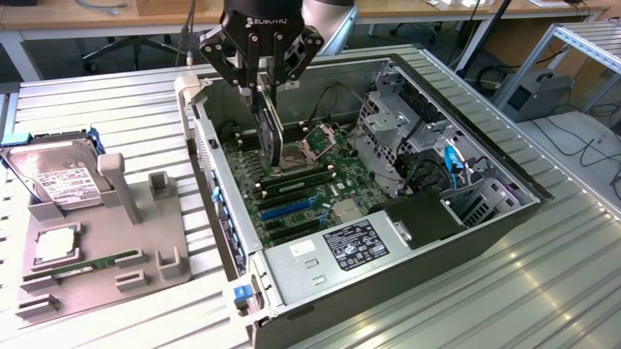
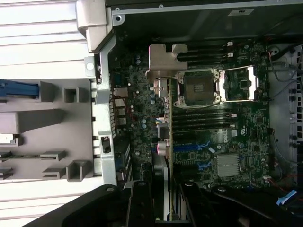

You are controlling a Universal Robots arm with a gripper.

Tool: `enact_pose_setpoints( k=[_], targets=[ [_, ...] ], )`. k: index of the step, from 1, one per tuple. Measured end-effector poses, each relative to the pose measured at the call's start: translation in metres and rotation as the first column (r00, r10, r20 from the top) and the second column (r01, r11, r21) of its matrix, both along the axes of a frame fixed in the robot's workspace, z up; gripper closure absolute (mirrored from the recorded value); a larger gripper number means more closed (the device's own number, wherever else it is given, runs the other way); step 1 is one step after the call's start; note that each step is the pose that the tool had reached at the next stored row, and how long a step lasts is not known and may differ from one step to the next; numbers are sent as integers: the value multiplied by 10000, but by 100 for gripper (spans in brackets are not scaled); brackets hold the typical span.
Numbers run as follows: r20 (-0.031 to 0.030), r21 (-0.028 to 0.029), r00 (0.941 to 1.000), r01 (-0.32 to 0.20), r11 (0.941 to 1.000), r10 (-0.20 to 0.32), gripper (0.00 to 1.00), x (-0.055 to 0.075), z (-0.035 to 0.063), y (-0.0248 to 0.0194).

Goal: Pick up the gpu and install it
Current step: 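Pick up the gpu and move the gpu toward the slot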

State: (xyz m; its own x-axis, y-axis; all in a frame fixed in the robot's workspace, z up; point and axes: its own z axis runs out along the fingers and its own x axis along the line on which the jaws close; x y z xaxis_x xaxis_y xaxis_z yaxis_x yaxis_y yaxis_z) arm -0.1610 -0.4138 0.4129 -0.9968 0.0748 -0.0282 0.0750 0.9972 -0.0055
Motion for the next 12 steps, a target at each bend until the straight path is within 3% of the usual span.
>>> enact_pose_setpoints(
  k=[12],
  targets=[
    [0,-36,10000,1,10000,-1,73,128,-36,0]
  ],
)
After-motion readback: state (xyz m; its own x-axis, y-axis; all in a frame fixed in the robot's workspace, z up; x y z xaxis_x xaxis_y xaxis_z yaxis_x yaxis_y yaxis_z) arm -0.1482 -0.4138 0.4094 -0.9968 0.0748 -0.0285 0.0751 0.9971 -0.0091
